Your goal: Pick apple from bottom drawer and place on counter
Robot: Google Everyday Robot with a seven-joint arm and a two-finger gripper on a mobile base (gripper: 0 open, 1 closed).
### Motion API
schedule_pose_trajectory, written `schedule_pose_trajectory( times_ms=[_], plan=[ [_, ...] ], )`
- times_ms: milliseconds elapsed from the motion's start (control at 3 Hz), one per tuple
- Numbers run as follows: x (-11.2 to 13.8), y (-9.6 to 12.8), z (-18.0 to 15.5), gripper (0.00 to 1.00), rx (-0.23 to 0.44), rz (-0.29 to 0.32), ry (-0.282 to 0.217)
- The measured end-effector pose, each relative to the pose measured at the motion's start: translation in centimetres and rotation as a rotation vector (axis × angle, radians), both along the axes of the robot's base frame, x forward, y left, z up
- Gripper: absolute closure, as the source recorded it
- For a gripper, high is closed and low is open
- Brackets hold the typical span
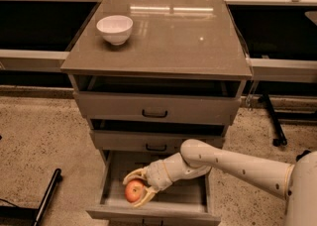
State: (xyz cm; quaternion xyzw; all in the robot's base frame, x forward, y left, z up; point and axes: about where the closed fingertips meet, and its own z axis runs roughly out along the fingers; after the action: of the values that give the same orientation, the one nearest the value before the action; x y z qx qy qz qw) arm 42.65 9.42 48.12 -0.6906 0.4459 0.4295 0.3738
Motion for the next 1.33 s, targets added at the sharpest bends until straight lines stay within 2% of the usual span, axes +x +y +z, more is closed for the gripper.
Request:
schedule_pose_trajectory(
  times_ms=[333, 667, 1000, 1333],
  plan=[
    [-0.4, 1.0, 7.3, 1.00, -0.028, -0.133, 0.033],
    [-0.1, 0.7, 12.7, 1.00, -0.097, -0.302, 0.040],
    [0.5, 0.5, 14.5, 1.00, -0.123, -0.321, -0.005],
    [1.9, 0.7, 14.5, 1.00, -0.080, -0.375, 0.079]
  ],
)
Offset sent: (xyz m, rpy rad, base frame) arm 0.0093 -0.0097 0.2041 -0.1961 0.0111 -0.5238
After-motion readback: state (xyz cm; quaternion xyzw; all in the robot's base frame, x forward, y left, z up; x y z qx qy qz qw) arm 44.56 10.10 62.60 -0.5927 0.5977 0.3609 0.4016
